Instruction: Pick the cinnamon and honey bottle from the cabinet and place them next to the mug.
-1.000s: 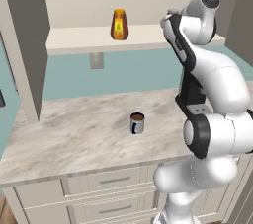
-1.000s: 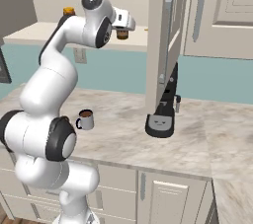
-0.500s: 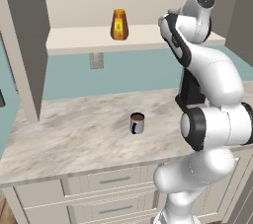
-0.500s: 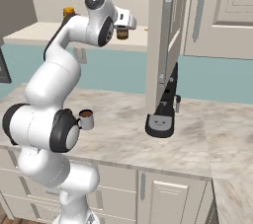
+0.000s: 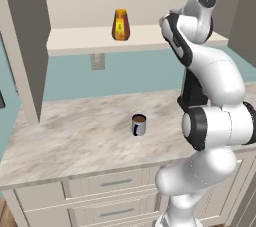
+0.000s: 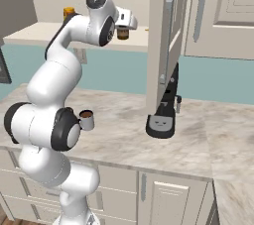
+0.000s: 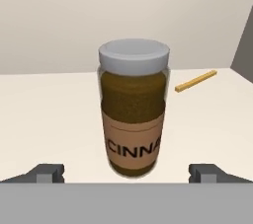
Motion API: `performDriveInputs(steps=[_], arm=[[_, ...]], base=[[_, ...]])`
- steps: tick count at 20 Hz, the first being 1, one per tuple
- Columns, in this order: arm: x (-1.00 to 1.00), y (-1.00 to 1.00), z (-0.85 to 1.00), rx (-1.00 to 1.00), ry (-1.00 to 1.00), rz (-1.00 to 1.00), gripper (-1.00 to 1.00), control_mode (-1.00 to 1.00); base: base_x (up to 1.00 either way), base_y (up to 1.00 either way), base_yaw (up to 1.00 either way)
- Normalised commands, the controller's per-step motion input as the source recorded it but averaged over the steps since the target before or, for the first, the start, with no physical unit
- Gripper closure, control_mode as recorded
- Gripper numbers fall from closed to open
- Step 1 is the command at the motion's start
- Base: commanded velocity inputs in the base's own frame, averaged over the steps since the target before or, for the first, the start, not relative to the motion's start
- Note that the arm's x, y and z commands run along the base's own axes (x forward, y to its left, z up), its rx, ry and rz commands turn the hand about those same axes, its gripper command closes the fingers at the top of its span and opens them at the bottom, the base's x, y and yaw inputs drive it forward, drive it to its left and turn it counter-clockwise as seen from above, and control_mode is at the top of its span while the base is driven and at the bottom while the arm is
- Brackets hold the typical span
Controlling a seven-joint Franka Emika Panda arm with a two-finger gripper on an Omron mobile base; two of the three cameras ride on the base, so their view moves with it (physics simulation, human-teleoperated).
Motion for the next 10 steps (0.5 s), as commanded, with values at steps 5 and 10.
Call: performDriveInputs(steps=[5,10], arm=[[0.02,0.00,-0.33,0.00,0.00,0.00,-1.00,-1.00],[0.06,0.00,-0.13,0.00,0.00,0.00,-1.00,-1.00]], base=[[0.00,0.00,0.00],[0.00,0.00,0.00]])
